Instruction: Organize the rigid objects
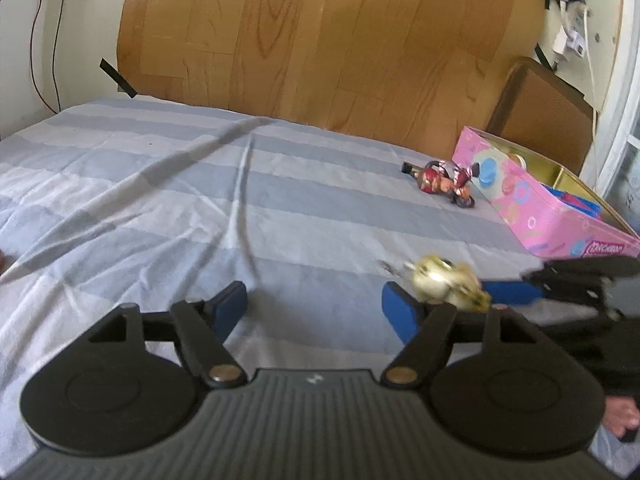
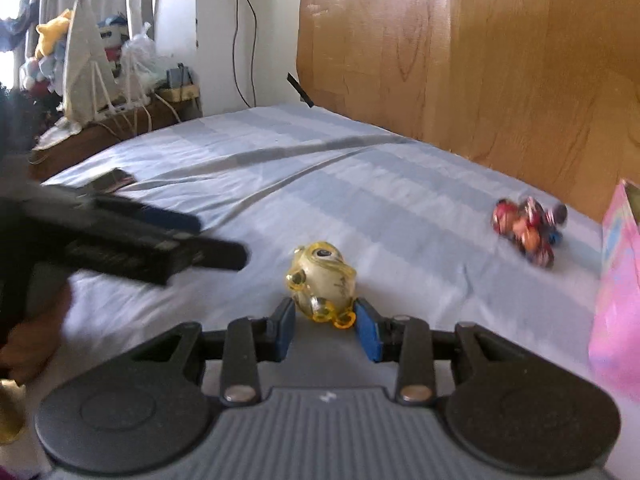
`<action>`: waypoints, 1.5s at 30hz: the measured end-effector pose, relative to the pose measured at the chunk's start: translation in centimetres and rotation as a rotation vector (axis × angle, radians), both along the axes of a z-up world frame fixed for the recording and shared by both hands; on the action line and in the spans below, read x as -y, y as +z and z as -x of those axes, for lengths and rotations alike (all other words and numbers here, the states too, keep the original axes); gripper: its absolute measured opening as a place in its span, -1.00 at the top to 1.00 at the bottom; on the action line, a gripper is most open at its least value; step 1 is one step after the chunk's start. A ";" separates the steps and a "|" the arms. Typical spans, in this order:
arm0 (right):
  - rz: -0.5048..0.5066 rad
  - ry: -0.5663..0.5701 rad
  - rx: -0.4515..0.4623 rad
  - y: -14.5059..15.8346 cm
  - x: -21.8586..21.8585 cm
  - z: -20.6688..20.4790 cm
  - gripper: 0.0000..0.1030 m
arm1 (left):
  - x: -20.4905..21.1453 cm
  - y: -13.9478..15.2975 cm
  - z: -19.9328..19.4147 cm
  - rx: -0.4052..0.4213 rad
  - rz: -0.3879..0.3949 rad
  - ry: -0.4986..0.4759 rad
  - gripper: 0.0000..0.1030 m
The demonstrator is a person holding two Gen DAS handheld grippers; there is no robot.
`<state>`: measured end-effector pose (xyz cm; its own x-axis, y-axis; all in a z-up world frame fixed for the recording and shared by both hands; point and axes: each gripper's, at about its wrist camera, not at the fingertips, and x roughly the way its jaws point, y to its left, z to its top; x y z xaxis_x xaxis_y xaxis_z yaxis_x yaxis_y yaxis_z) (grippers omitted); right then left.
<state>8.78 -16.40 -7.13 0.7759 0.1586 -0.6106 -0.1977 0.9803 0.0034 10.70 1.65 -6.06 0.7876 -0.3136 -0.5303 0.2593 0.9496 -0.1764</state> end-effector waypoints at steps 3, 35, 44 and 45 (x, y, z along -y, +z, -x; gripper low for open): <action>0.012 -0.033 0.009 -0.1 -0.1 2.0 0.36 | -0.2 0.0 1.3 -0.013 0.029 0.023 -0.48; 0.005 -0.023 0.051 -0.5 -0.4 3.3 0.29 | 6.7 1.4 1.0 -0.239 0.167 -0.120 0.23; 0.063 -0.230 0.293 3.9 6.5 6.0 0.29 | 16.2 7.7 -2.1 -0.072 0.116 -0.341 0.22; 0.072 -0.264 0.309 4.3 7.7 6.1 0.29 | 17.8 8.0 -2.7 -0.056 0.111 -0.373 0.22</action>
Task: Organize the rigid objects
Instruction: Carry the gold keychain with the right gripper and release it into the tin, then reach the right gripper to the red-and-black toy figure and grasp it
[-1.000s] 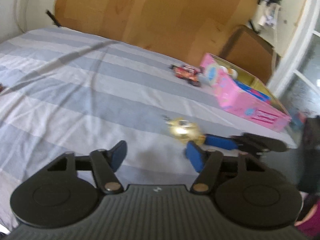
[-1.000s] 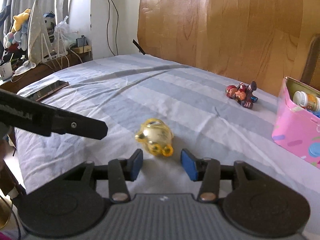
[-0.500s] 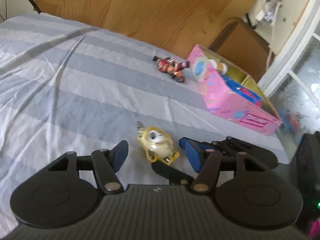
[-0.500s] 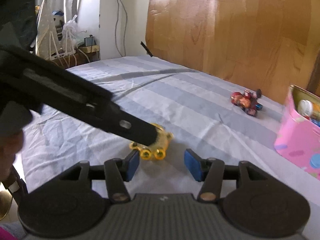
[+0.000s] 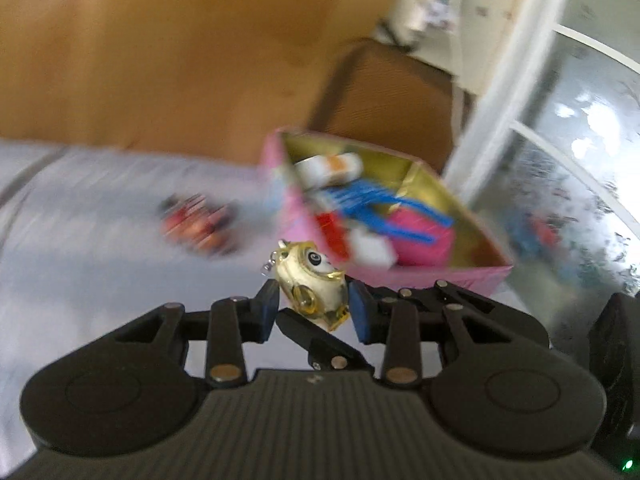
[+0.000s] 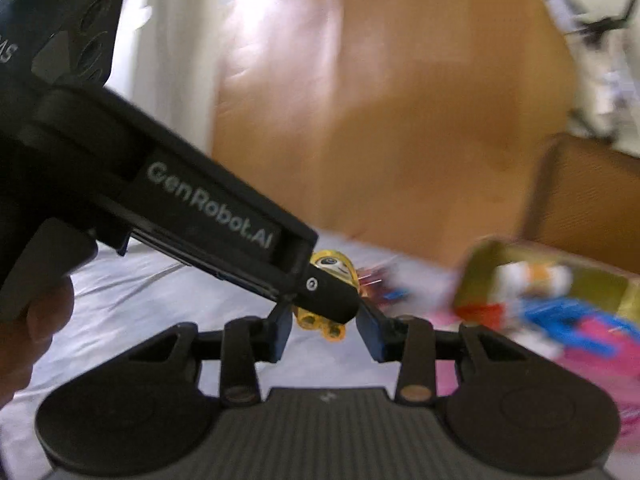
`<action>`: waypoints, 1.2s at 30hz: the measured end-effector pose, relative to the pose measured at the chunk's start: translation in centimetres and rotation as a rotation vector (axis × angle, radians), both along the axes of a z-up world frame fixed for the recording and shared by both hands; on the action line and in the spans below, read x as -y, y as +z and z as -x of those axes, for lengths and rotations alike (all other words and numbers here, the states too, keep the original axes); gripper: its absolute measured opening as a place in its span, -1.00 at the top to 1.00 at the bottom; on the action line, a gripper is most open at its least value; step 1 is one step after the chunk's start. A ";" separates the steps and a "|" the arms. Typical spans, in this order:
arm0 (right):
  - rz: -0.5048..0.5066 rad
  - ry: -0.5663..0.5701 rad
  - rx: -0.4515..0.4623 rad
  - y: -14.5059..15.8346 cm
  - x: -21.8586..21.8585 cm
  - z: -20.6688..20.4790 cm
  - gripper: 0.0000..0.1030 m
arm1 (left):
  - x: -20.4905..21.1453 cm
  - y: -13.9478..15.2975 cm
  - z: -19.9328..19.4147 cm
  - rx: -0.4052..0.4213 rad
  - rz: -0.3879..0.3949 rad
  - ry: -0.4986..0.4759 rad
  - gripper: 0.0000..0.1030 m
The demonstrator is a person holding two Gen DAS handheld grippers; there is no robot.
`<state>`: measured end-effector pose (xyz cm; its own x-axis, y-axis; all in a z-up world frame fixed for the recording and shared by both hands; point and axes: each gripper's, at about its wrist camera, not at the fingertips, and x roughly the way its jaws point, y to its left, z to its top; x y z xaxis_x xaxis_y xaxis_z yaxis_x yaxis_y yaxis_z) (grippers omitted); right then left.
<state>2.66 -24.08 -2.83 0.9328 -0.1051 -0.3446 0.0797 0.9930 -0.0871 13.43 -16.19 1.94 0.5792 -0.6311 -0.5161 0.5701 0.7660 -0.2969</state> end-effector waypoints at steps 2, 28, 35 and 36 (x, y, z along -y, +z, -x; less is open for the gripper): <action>0.006 -0.079 0.026 0.6 2.7 0.2 0.29 | 3.3 0.4 -1.1 0.026 -0.001 -0.061 0.22; -0.235 -0.357 0.224 1.2 12.6 3.6 0.08 | -7.9 -4.0 4.2 0.104 -0.148 0.205 -0.05; -0.179 -0.198 0.187 2.0 6.3 1.6 0.08 | -12.6 -4.6 4.6 0.079 -0.097 0.318 -0.07; -0.171 -0.173 0.171 2.0 5.5 1.0 0.08 | -13.1 -4.6 4.7 0.089 -0.096 0.332 -0.09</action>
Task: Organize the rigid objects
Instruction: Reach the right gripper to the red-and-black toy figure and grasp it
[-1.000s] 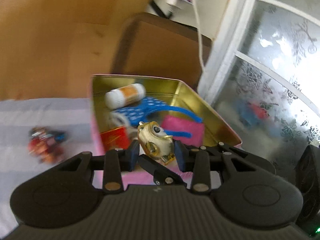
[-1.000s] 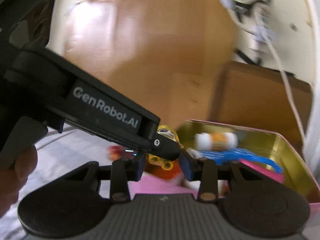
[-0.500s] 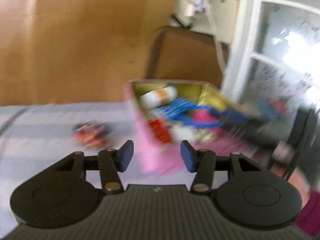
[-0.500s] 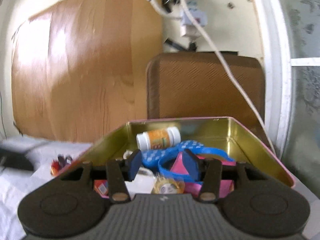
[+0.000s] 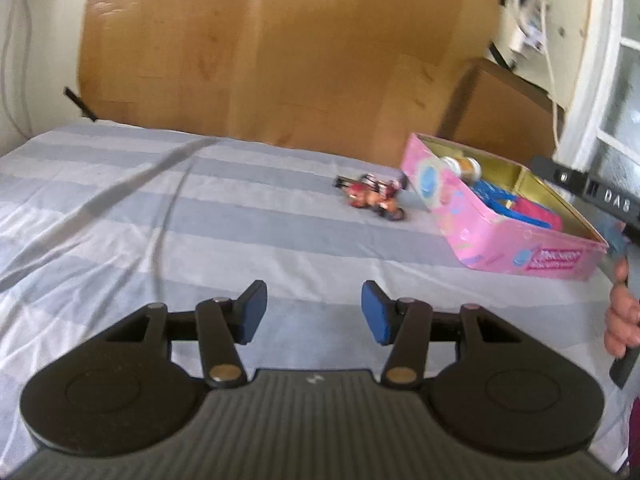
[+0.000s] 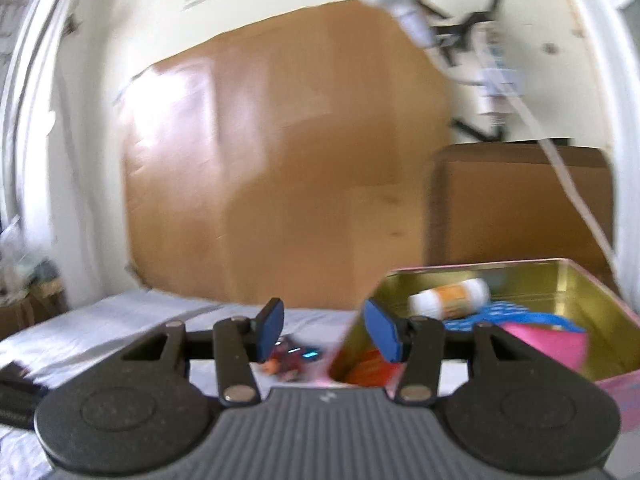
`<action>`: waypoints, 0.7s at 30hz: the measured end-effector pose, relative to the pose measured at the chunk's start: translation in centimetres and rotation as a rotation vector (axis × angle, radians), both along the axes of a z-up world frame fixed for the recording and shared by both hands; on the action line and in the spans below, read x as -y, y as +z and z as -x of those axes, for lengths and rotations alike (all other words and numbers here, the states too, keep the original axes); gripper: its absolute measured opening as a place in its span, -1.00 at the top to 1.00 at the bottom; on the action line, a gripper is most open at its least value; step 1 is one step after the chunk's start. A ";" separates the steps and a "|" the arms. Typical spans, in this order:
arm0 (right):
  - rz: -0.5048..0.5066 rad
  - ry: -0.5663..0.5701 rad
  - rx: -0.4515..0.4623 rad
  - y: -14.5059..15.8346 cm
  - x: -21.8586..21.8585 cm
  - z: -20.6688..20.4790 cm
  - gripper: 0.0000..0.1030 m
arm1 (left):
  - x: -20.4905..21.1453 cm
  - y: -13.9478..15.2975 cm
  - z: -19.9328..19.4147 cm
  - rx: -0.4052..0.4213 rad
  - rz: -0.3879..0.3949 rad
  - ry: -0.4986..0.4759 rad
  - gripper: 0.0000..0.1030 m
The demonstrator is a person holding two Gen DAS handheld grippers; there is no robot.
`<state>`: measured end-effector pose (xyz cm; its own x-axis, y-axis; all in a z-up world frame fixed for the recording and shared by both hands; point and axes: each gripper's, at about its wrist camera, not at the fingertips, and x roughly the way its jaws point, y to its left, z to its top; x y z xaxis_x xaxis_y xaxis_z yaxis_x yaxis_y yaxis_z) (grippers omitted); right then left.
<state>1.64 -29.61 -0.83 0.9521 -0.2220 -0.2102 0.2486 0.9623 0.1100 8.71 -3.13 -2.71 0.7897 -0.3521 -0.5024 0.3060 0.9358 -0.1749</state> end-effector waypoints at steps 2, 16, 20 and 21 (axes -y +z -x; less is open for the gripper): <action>0.009 0.047 -0.038 -0.1 -1.6 -1.2 0.08 | -0.7 -0.3 0.2 0.028 -0.022 0.033 -0.18; 0.142 0.086 -0.305 -3.9 -5.9 -11.8 0.08 | -2.2 -2.8 -1.4 0.026 -0.028 0.059 -0.22; 0.181 0.017 -0.367 -4.8 -4.9 -15.3 -0.05 | -3.0 -2.9 -1.6 0.005 0.029 0.064 -0.22; 0.184 -0.001 -0.390 -5.0 -4.7 -16.3 -0.09 | -3.0 -2.9 -1.6 0.004 0.033 0.059 -0.22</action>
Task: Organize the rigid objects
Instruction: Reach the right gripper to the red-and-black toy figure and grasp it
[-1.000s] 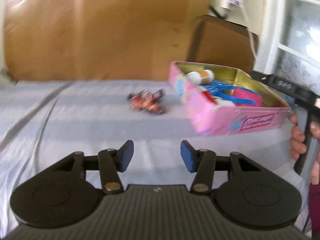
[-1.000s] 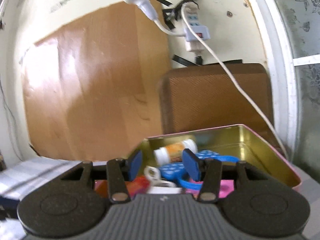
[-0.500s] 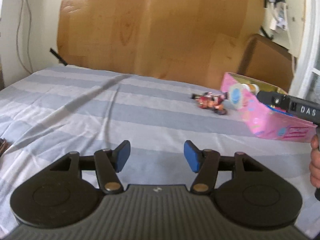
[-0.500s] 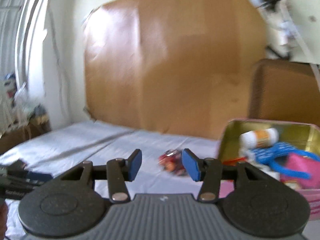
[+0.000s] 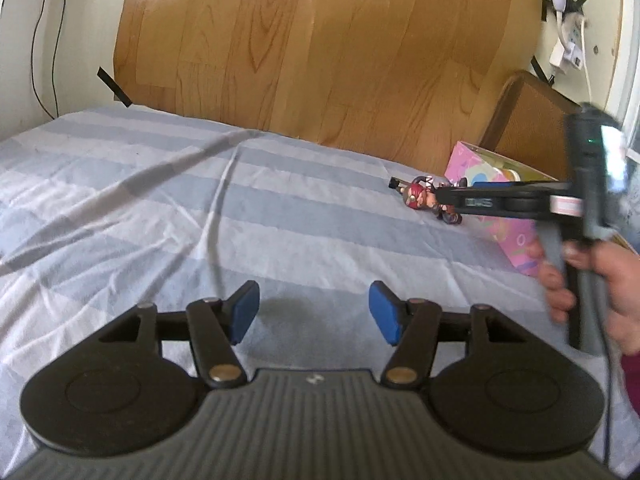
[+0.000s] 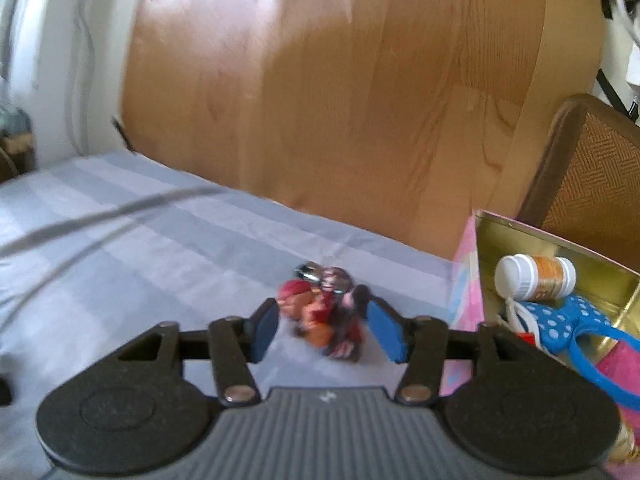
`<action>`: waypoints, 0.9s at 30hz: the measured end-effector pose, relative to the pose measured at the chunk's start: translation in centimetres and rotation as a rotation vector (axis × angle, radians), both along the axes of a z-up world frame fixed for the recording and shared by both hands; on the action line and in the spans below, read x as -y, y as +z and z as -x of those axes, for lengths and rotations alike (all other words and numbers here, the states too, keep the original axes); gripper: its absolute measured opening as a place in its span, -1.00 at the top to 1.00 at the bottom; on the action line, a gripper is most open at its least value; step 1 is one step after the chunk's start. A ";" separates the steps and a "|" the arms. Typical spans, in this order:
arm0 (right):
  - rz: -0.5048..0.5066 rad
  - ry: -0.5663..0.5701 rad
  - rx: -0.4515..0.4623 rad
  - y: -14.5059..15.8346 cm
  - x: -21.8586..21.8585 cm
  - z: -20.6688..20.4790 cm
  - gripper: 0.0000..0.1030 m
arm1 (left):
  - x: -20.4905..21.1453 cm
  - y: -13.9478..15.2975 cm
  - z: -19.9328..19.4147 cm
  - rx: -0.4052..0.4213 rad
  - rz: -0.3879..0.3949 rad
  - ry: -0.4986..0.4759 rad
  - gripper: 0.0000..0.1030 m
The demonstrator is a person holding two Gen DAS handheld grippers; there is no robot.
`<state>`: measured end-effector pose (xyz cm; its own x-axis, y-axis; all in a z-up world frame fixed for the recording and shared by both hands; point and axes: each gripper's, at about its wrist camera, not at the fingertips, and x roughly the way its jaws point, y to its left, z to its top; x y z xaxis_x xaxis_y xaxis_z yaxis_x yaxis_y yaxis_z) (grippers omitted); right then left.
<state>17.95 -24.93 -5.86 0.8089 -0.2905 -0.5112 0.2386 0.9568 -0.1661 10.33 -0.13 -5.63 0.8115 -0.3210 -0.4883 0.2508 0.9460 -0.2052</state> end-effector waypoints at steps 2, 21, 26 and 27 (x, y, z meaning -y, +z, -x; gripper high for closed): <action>0.007 0.000 -0.045 -0.8 0.3 -1.7 -0.07 | 0.1 0.0 0.0 0.002 0.001 -0.014 -0.22; -0.261 0.457 -0.044 -1.6 -5.9 9.3 0.01 | -0.6 0.0 0.1 -0.008 0.052 -0.025 -0.34; -0.301 0.395 -0.048 -1.6 -5.5 9.9 0.00 | -0.9 -0.1 -0.1 -0.028 0.058 -0.038 -0.35; -0.301 0.389 -0.046 -1.6 -5.4 10.0 0.00 | -0.9 -0.1 -0.4 -0.047 0.064 -0.056 -0.35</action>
